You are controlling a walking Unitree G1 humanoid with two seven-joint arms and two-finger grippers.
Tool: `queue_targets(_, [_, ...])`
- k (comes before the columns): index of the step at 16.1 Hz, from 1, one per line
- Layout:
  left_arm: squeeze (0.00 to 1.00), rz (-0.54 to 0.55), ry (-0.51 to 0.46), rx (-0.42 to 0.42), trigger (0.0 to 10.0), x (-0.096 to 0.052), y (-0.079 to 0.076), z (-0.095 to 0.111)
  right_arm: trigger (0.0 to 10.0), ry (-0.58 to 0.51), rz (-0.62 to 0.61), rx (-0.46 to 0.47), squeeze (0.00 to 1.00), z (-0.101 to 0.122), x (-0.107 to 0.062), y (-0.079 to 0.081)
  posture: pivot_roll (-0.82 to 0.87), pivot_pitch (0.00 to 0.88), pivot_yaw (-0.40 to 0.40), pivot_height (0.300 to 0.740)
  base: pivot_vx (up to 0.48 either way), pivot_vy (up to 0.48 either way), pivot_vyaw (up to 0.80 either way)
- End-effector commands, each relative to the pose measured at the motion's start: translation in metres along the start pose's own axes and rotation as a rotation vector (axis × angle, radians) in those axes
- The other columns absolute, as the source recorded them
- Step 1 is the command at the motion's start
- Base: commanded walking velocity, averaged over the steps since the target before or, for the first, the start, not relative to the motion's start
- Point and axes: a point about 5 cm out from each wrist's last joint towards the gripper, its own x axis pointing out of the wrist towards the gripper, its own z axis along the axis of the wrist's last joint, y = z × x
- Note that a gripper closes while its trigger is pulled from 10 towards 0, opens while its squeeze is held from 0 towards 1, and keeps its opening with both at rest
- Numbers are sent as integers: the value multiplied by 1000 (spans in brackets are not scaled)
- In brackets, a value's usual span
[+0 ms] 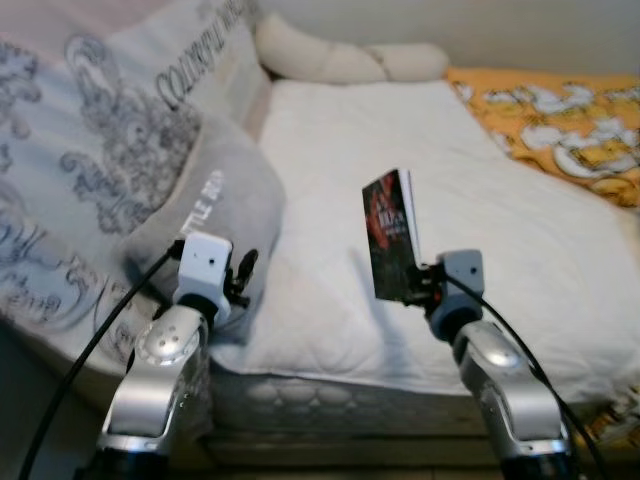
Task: Clean up the room
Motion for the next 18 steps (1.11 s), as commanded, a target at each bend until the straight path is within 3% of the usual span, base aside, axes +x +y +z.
queue_targets(1, [0,3,-6,-2,10000,2,0,3,10000,-75,-27,-19,0,18,0,-6,-23,0,-7,740,307,0,0])
queue_targets(5, [0,9,-6,-3,10000,3,1,4,10000,-79,-34,-16,0,19,1,-6,-22,0,-9,740,308,0,0])
queue_targets(8, [0,12,-9,-5,10000,4,1,4,10000,-73,-3,-83,0,19,2,-1,-22,0,-11,740,311,0,0])
queue_targets(11, [0,8,-9,-4,10000,3,0,4,10000,-73,-2,-83,0,19,2,-1,-21,0,-13,740,308,0,671])
queue_targets(12, [0,9,-8,-4,10000,3,0,4,10000,-72,-13,-36,0,19,2,-2,-21,0,-14,740,300,0,0])
queue_targets(18, [0,-6,-1,6,10000,1,0,3,10000,-57,38,-52,0,18,3,4,-17,0,-19,740,91,0,0])
